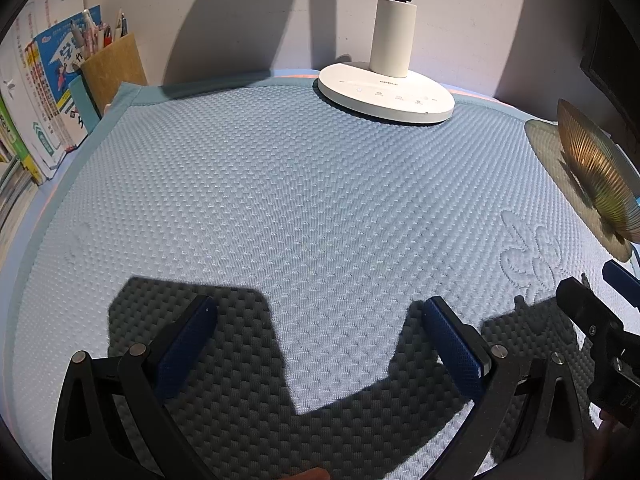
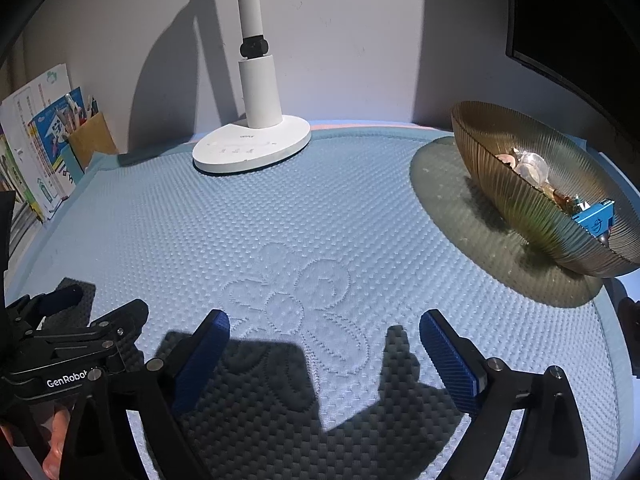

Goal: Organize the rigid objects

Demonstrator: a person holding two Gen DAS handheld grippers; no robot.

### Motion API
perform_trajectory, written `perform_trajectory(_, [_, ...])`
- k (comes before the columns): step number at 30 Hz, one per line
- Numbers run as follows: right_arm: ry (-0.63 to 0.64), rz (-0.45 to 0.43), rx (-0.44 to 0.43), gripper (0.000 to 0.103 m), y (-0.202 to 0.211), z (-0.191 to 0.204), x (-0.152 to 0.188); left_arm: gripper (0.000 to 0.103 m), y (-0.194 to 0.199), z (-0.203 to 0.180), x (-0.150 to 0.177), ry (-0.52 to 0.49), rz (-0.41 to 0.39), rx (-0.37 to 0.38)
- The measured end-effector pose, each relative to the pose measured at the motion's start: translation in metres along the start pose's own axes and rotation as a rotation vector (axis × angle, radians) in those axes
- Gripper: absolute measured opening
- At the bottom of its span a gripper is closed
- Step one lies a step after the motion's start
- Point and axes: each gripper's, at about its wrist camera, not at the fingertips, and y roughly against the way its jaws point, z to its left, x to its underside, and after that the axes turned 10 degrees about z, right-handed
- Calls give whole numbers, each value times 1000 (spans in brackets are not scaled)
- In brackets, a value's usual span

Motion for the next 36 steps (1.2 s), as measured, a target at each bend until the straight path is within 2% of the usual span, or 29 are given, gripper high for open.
perform_trajectory(7, [-13,30,-7,96,-6,-1,-1,103,0,-1,-1,2,-1,-21])
perform_trajectory(36, [-12,65,-28,97,-12,1,-2,103,-1,0,-2,3,-2,-14])
